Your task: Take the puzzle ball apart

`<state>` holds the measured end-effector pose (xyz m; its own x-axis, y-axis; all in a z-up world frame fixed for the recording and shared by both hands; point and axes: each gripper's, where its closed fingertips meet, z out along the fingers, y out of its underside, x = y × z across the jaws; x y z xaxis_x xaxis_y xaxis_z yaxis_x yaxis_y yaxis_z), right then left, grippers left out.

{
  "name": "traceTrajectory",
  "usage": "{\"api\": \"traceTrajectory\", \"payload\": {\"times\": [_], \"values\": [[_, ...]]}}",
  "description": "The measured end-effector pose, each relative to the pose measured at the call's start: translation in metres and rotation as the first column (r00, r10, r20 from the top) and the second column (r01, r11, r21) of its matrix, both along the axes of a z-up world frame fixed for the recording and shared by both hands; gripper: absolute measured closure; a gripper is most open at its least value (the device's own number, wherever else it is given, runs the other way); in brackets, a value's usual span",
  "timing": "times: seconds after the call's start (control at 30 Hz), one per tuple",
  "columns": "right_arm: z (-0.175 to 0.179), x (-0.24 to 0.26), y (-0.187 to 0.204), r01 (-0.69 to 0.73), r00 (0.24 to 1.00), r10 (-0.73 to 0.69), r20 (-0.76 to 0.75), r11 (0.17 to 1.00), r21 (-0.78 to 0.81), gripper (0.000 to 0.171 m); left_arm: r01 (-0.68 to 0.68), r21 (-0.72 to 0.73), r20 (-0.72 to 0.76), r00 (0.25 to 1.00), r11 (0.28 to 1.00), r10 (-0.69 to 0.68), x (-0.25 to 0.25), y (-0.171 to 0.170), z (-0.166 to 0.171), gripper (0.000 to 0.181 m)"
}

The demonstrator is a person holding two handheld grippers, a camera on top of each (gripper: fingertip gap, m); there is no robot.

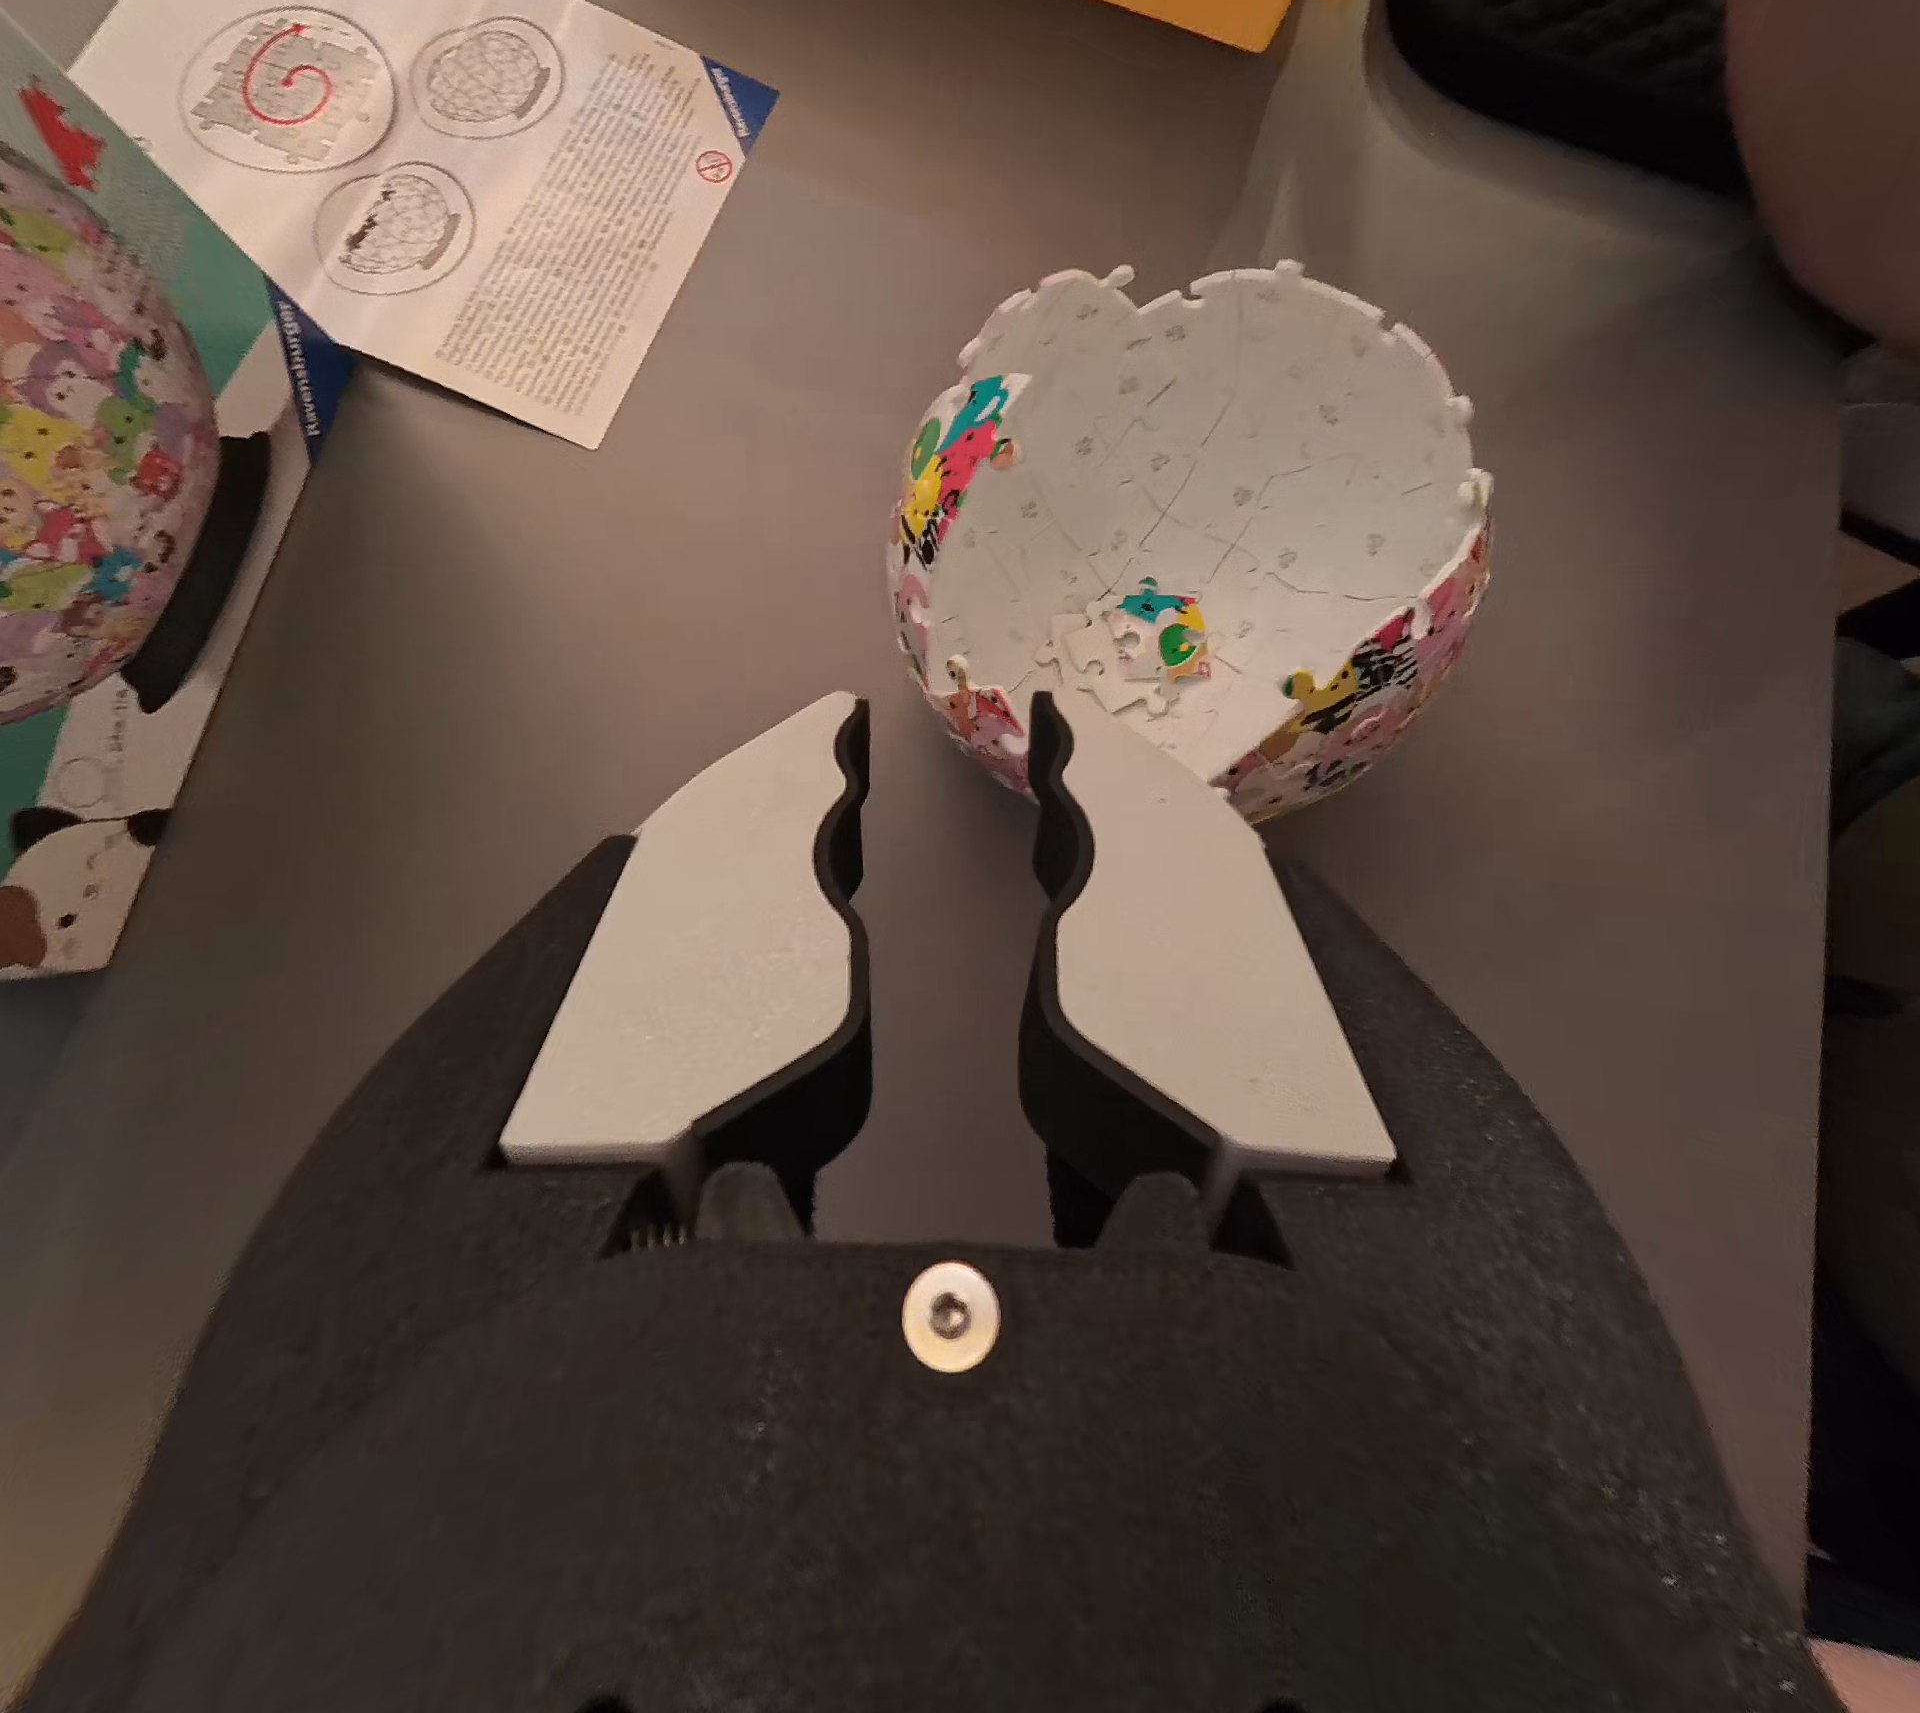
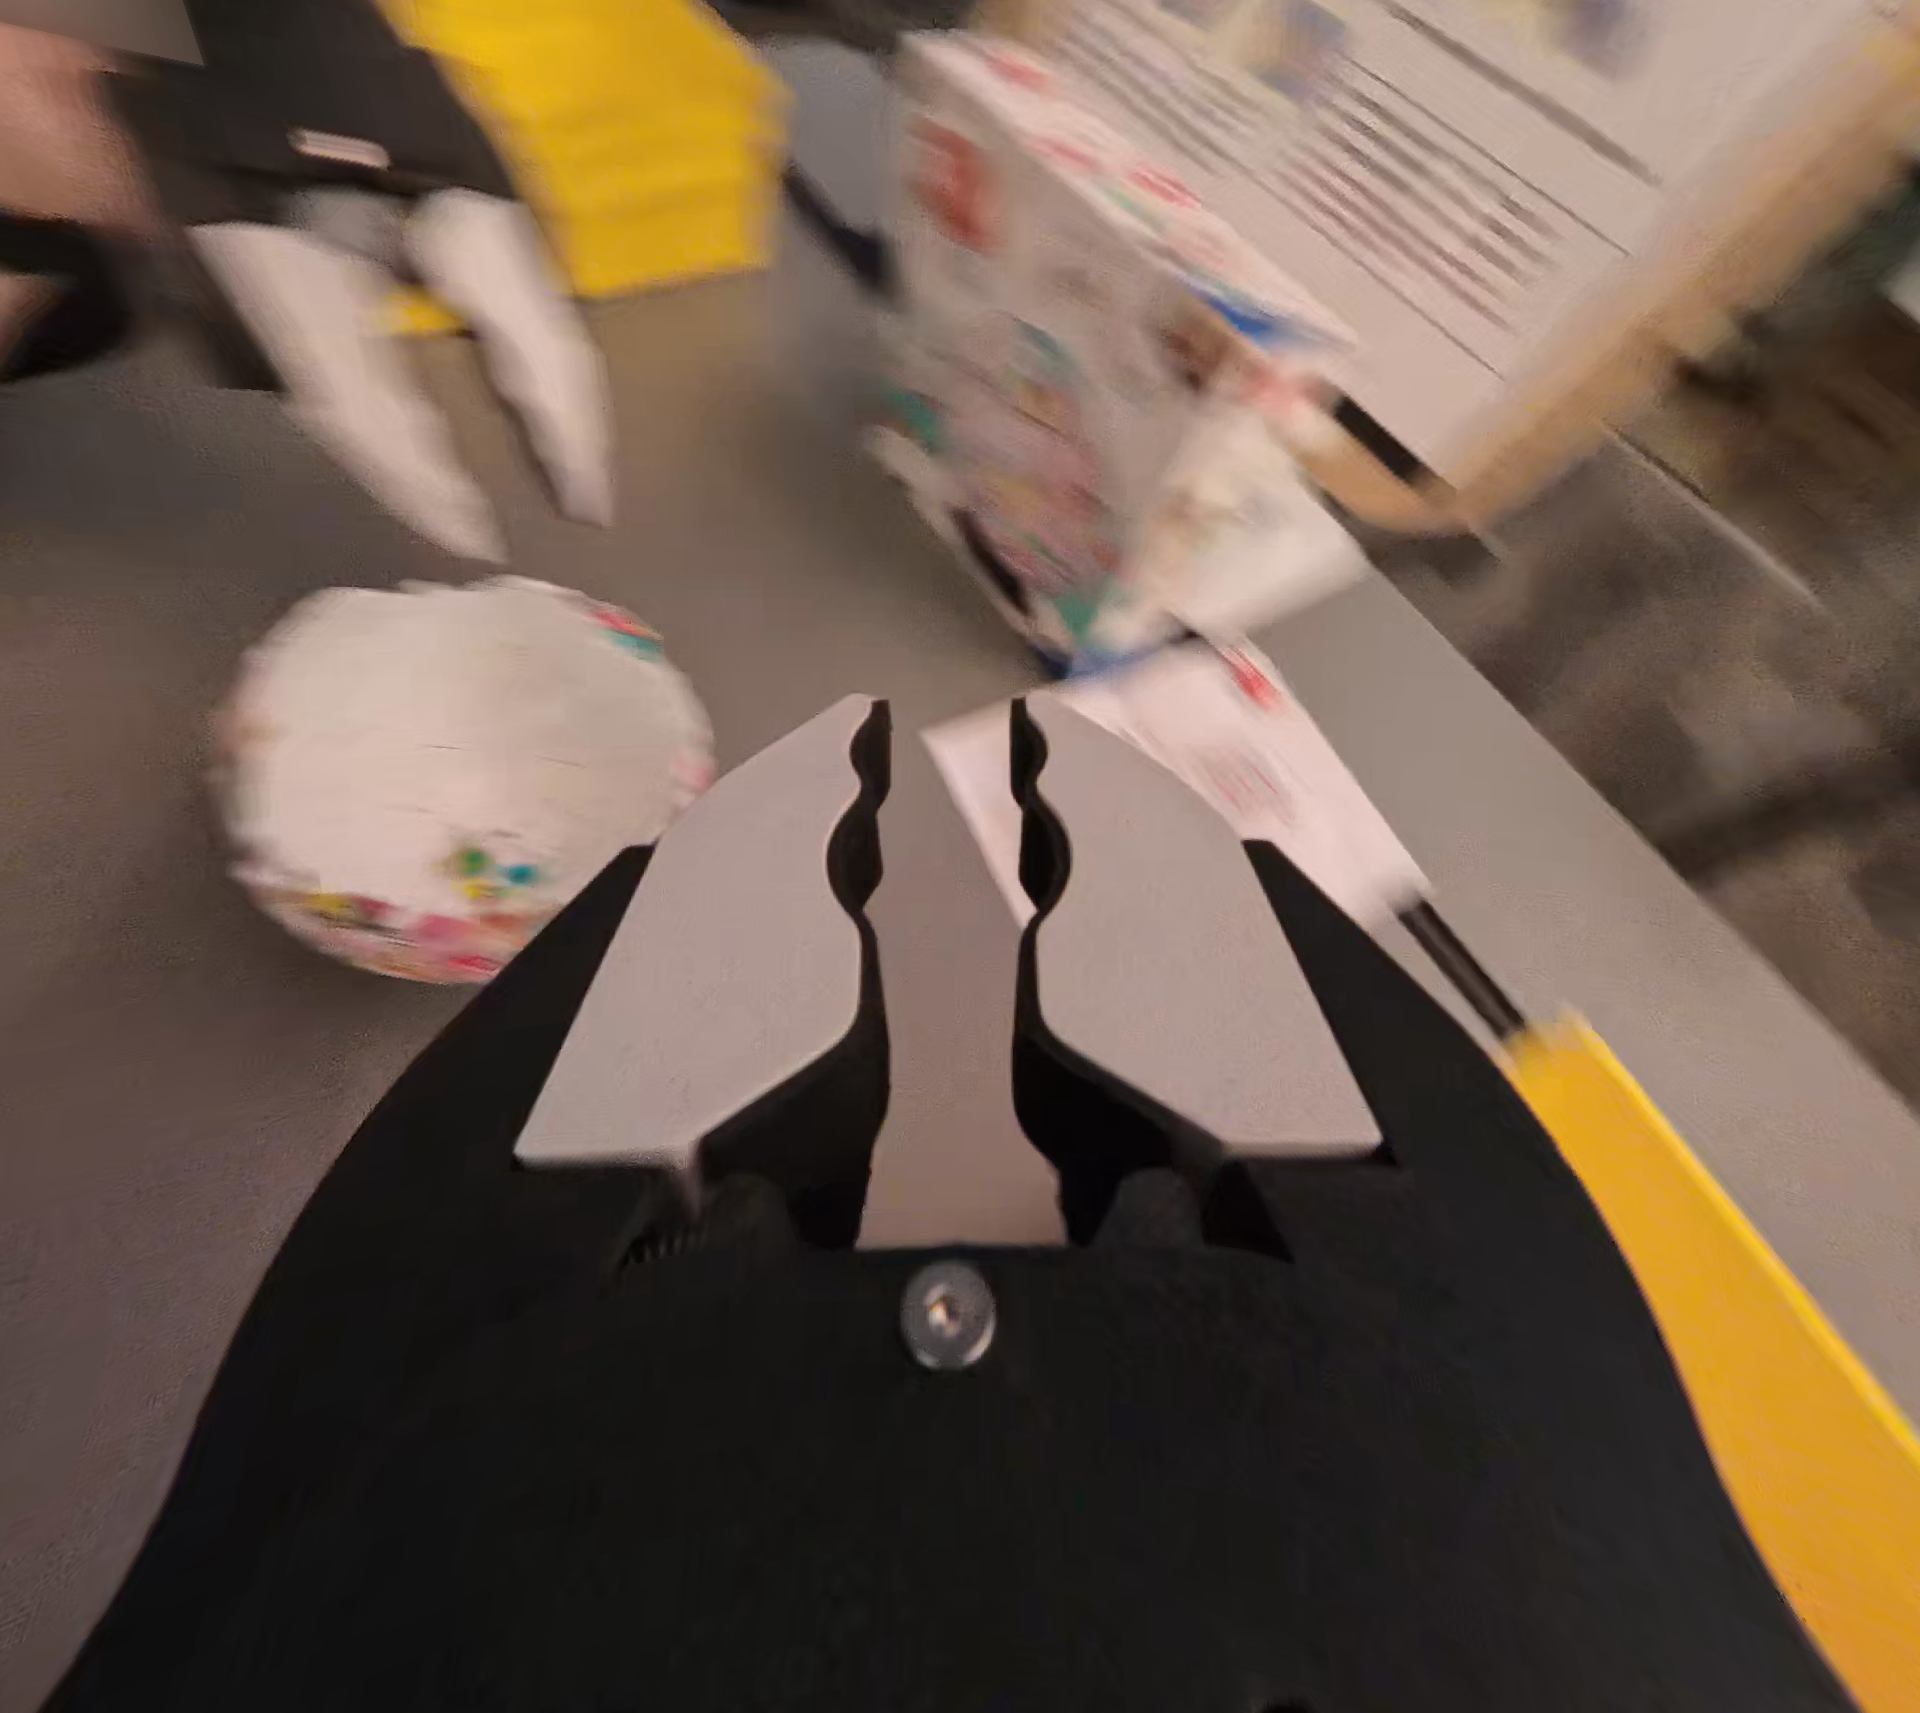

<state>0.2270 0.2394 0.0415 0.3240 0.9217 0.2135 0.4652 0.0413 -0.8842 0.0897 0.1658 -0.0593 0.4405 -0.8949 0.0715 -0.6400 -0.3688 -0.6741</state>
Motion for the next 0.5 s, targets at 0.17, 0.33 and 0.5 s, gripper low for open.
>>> {"api": "traceTrajectory", "payload": {"times": [0.17,0.33,0.5], "values": [[-0.047,-0.093,-0.064,-0.404,0.911,0.406,0.073,0.914,-0.043,0.149,0.023,-0.076,0.050,0.999,0.997,-0.019,-0.003,-0.003,-0.005,0.154],[-0.082,-0.125,-0.093,-0.586,0.790,0.555,0.260,0.808,0.056,0.155,0.097,-0.127,0.088,0.992,0.987,-0.087,-0.013,-0.018,-0.004,0.154],[-0.089,-0.135,-0.082,-0.571,0.788,0.516,0.336,0.817,0.084,0.156,0.106,-0.138,0.084,0.992,0.985,-0.095,-0.020,-0.016,-0.011,0.148]]}}
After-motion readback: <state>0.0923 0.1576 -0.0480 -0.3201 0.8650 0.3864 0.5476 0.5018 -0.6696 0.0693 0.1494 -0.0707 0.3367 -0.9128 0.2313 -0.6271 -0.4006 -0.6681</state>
